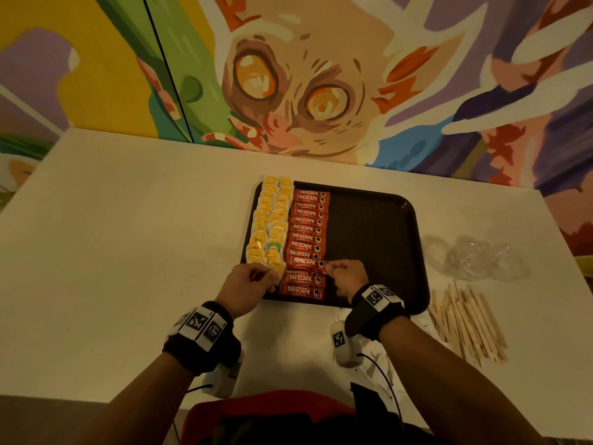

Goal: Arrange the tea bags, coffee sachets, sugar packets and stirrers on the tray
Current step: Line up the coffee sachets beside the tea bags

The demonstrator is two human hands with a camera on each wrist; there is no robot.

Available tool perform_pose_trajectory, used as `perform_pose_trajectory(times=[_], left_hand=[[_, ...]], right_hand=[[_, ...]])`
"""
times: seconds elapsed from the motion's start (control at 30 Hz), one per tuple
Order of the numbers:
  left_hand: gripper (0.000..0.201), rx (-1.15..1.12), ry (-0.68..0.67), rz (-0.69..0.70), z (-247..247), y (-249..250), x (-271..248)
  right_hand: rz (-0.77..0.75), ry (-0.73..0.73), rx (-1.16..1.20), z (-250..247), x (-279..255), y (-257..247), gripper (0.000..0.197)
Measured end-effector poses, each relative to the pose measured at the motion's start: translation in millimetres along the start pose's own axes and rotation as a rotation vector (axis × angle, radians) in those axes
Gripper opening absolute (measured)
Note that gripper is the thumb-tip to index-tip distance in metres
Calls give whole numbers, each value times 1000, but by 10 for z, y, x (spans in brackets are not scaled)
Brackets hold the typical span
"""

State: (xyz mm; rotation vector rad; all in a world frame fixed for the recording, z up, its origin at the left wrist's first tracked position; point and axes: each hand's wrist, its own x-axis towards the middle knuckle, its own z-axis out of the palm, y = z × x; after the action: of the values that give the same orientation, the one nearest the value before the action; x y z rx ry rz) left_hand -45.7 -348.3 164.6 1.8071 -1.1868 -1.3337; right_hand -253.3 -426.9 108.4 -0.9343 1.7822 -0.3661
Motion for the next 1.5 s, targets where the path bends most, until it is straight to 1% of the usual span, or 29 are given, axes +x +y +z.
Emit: perform_pose_trajectory(times=[0.1,0.17,0.3,0.37,0.47,0.67,0.77,0.83,0.9,0.97,1.03,1.07,1.13,1.2,1.23,1.3,1.33,1.4,1.5], left_hand=[[16,-1,-12,2,3,-23,6],[15,-2,-16,-4,1,-30,5],[13,-4,-22,-6,-1,-8,-5],[13,-7,-23,-11,-4,2,-6],[12,-3,-28,-19,-1,12,-11],[12,-31,-35,-34,20,39,-12],[18,-119,-26,-103,25,63,-9],[28,-252,-43,-173,18,66,-3],[39,-384,-50,-192,16,62,4],[46,-473,-28,-188,16,83,16],[49,-556,-5,-199,16,126,25],[50,-593,2,-209,14,144,34],[53,-640,14,-209,4,163,46],[57,-670,27,-189,-14,192,41],[57,-695,34,-185,-23,202,41],[57,-734,49,-180,-34,215,41],[56,-732,54,-172,-41,222,36],[51,-685,42,-146,-51,218,36],[29,-597,-16,-108,-60,206,22]], right_hand=[[-15,-25,-87,-4,-18,-15,18],[-35,-36,-155,-5,-26,-28,14],[-93,-24,-267,-13,-64,-64,17],[-127,-4,-298,-9,-65,-64,15],[-166,26,-315,0,-54,-47,5],[-169,40,-339,13,-38,-28,12],[-171,61,-335,11,-52,-38,15],[-169,83,-312,11,-72,-48,17],[-188,100,-287,18,-115,-71,16],[-223,70,-240,39,-202,-119,13],[-295,4,-180,69,-358,-199,10],[-361,-50,-160,89,-453,-240,10],[-501,-227,-122,129,-635,-309,9],[-568,-403,-92,186,-789,-340,15],[-577,-442,-89,221,-839,-343,21],[-575,-451,-73,275,-890,-344,30],[-563,-451,-33,290,-907,-350,29],[-512,-451,73,309,-920,-357,20],[-467,-363,165,294,-902,-349,11]])
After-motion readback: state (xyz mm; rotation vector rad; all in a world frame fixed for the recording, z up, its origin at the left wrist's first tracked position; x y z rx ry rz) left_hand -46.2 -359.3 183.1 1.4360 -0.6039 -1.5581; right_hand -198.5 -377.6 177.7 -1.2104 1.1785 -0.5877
